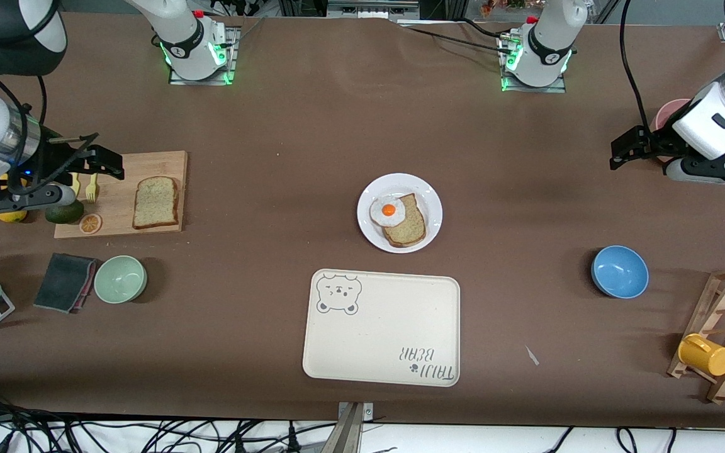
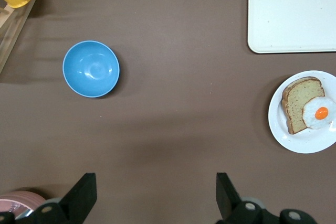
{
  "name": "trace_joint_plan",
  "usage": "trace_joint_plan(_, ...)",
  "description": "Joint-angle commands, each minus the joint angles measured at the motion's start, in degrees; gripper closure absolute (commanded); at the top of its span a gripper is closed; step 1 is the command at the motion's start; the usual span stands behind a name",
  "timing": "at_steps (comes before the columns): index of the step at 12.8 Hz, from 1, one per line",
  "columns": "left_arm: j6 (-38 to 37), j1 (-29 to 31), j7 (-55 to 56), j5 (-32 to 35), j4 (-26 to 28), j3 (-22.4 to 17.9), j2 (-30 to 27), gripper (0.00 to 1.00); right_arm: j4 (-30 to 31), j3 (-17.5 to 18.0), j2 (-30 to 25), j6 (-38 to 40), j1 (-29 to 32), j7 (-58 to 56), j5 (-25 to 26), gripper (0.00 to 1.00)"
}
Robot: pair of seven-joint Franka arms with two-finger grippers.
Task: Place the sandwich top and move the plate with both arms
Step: 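Reach the right gripper down to the bread slice on the cutting board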
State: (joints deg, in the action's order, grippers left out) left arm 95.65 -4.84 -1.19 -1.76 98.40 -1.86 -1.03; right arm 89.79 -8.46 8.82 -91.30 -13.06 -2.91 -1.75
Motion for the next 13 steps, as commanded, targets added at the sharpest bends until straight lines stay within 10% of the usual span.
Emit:
trace_joint_plan(1,-1.0,-0.2,0.8,2.3,-1.2,0.2,0.3,0.0,2.8,0.4,-1.7,-1.5,0.2,0.4,0.9,0.0)
trace_joint_plan(13,-1.0,-0.1,0.8,2.2,-1.2,0.1,0.3,0.0,28.7,0.7,-1.6,-27.2,0.1,4.9,3.9,0.0)
